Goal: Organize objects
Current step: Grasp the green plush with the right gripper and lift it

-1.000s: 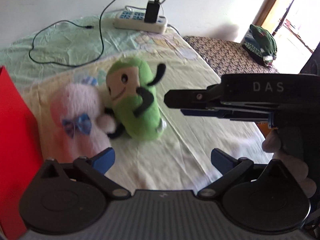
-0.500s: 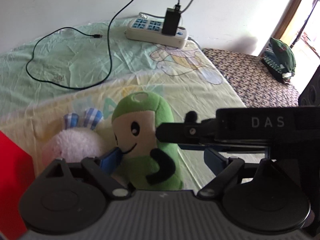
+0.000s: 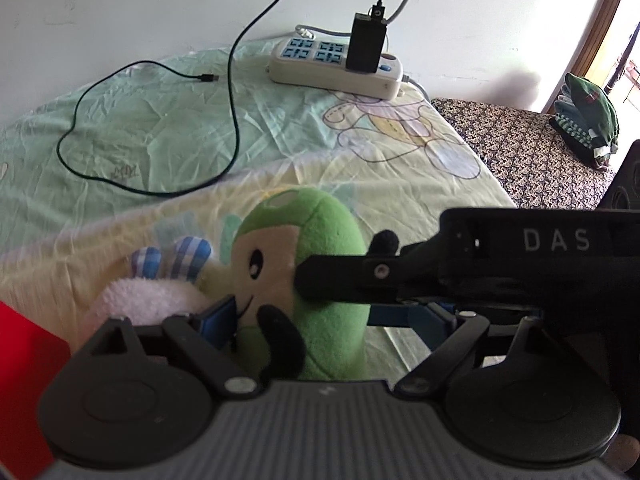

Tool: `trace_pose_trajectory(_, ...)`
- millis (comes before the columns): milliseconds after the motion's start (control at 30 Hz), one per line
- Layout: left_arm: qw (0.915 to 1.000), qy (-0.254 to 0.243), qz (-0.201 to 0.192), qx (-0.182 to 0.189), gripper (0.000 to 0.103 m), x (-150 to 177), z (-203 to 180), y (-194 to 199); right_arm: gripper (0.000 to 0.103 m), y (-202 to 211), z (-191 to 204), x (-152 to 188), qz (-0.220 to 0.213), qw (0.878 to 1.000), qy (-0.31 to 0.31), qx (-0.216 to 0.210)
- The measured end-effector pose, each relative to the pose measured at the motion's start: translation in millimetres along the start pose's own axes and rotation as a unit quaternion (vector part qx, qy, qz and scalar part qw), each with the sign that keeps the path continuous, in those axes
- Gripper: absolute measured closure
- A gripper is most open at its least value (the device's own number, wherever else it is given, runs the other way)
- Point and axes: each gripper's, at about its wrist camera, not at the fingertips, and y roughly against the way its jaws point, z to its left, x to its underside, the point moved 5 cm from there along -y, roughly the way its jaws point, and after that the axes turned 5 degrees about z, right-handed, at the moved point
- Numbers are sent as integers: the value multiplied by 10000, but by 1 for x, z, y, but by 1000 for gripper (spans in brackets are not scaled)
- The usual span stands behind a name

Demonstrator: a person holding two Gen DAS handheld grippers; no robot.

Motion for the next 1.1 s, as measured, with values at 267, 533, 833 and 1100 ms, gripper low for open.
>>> trace_pose_trajectory(267, 9995, 74, 76, 281, 20, 9, -10, 17, 47, 19, 9, 14, -23, 9996, 268, 86)
trace_pose_trajectory(533, 9991, -76, 127, 388, 21, 37, -27, 43, 47, 41, 14, 50, -22, 9992, 340, 199)
trace_pose_trajectory(833, 9992, -113, 100, 382, 21, 77, -33, 75, 47, 52, 28, 92, 142, 9984, 499, 218)
trace_pose_trajectory(1100, 9996, -168, -67, 219, 21, 111, -26, 112, 47, 50, 52, 128, 490, 9950, 864, 79)
